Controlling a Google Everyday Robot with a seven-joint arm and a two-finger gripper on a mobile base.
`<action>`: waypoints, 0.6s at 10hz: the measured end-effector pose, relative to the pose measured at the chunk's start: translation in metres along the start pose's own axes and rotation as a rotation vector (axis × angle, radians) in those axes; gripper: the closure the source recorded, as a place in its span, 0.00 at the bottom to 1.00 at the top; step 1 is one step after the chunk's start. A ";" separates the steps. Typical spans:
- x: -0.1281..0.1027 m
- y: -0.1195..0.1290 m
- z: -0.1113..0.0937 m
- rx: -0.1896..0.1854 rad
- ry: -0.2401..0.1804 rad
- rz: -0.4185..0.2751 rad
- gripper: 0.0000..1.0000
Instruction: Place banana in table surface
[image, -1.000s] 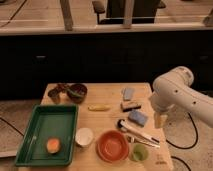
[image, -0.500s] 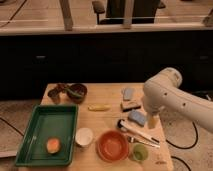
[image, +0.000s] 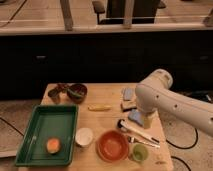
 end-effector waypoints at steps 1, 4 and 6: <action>-0.007 -0.003 0.001 0.005 -0.003 -0.009 0.20; -0.022 -0.012 0.008 0.021 -0.013 -0.037 0.20; -0.031 -0.020 0.013 0.031 -0.019 -0.056 0.20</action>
